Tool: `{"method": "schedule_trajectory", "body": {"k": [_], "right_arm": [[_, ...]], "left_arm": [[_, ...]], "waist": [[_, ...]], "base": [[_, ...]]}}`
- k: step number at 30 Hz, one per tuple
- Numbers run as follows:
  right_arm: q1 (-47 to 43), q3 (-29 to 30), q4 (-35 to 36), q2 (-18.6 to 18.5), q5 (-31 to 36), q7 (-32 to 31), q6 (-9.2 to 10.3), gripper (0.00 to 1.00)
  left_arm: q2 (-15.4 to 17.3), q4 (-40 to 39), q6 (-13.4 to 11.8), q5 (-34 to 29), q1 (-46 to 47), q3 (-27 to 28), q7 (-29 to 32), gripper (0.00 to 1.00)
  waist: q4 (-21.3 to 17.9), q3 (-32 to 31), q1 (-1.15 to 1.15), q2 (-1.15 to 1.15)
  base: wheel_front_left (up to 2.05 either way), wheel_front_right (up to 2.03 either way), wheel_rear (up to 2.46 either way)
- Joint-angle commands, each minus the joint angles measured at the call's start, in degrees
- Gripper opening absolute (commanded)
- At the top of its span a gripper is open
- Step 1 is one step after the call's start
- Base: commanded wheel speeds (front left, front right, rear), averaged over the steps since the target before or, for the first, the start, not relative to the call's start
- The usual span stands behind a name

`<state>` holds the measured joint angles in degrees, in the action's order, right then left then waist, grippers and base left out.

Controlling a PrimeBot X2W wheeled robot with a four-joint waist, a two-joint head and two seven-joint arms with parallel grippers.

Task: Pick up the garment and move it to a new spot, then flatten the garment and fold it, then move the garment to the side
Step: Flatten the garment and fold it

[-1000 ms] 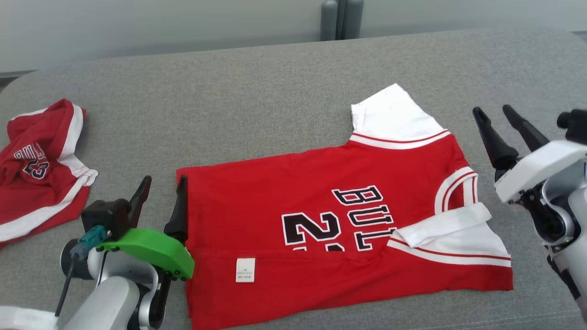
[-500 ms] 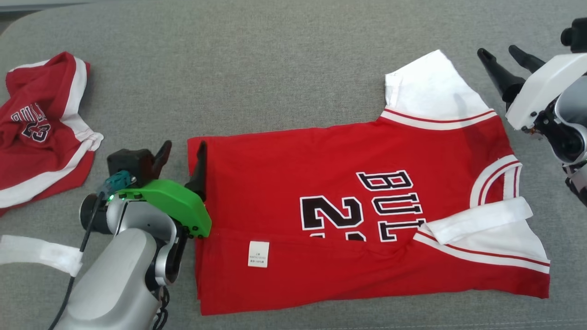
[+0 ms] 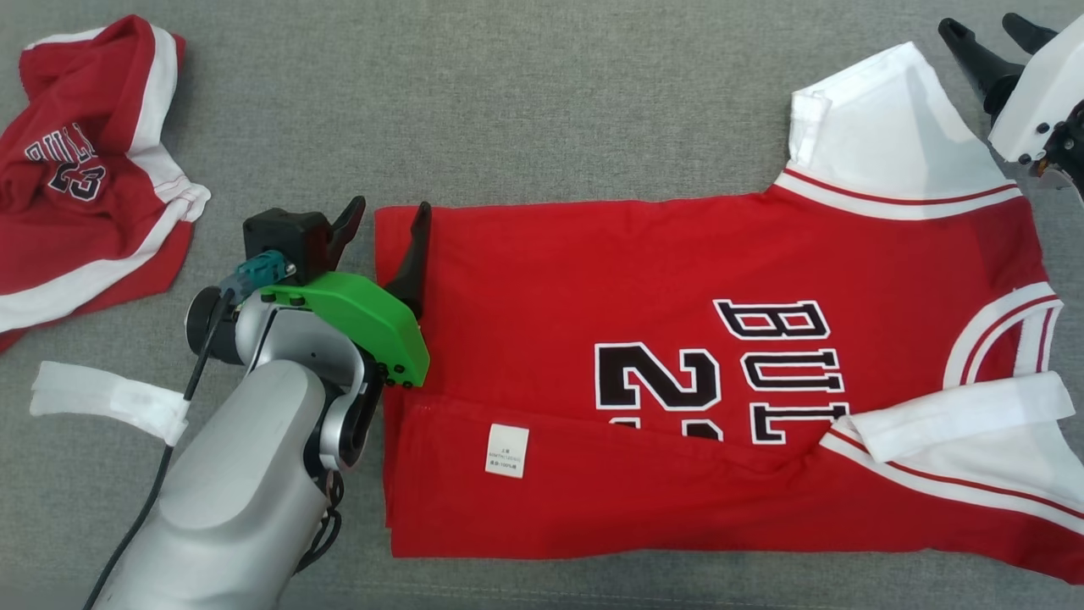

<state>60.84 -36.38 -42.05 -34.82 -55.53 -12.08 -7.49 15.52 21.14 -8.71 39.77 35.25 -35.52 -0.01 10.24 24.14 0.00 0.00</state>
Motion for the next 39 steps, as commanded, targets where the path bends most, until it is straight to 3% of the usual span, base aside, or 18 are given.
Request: {"method": "schedule_trajectory", "body": {"k": [1,18,29,30,31,33,34,35,37,39], "right_arm": [[1.1,-0.9,-0.6,-0.3,-0.7,-0.3,0.0,1.0],[5.6,-8.5,-4.9,-2.0,-6.2,-0.6,0.0,1.0],[5.6,-12.4,-4.8,-0.7,-10.6,-2.9,-0.02,1.0],[5.5,-12.8,-4.7,-0.7,-10.9,-3.0,-0.02,0.9],[5.5,-13.1,-4.5,-0.8,-11.3,-2.9,-0.03,0.47],[5.4,-13.8,-4.1,-0.9,-11.9,-2.7,-0.03,0.04],[5.2,-14.1,-3.9,-1.0,-12.3,-2.6,-0.02,0.0],[5.1,-14.4,-3.6,-1.1,-12.6,-2.5,-0.02,0.0],[5.1,-14.8,-3.1,-1.5,-13.2,-1.7,-0.02,0.0],[5.2,-15.4,-2.5,-1.8,-13.6,-0.6,-0.02,0.0]], "left_arm": [[-0.3,0.4,0.3,-0.4,1.5,-0.3,0.2,1.0],[-1.8,2.4,0.6,-0.4,4.8,-1.7,1.2,1.0],[-2.1,4.4,1.1,0.2,5.6,-2.8,3.1,1.0],[-2.1,4.5,1.1,0.2,5.7,-2.9,3.5,1.0],[-2.2,4.7,1.1,0.3,5.7,-3.0,3.6,1.0],[-2.1,4.8,0.7,0.4,5.7,-3.0,3.9,1.0],[-2.1,4.8,0.7,0.5,5.6,-3.0,4.0,1.0],[-2.0,4.7,0.6,0.5,5.6,-3.0,3.8,0.63],[-1.7,4.4,0.4,0.5,5.4,-3.0,3.9,0.0],[-1.5,4.0,0.3,0.5,5.2,-3.1,3.9,0.0]], "waist": [[1.6,2.1,0.0,0.0],[3.3,5.8,0.0,0.0],[2.9,6.8,0.0,0.0],[2.9,6.8,0.0,0.0],[2.9,6.7,0.0,0.0],[2.9,6.6,0.0,0.0],[2.9,6.5,0.0,0.0],[2.9,6.4,0.0,0.0],[2.9,6.2,0.0,0.0],[3.0,6.0,0.0,0.0]], "base": [[0.0,0.0,0.0],[0.0,0.0,0.0],[0.0,0.0,0.0],[0.0,0.0,0.0],[0.0,0.0,0.0],[0.0,0.0,0.0],[0.0,0.0,0.0],[0.0,0.0,0.0],[0.0,0.0,0.0],[0.0,0.0,0.0]]}}
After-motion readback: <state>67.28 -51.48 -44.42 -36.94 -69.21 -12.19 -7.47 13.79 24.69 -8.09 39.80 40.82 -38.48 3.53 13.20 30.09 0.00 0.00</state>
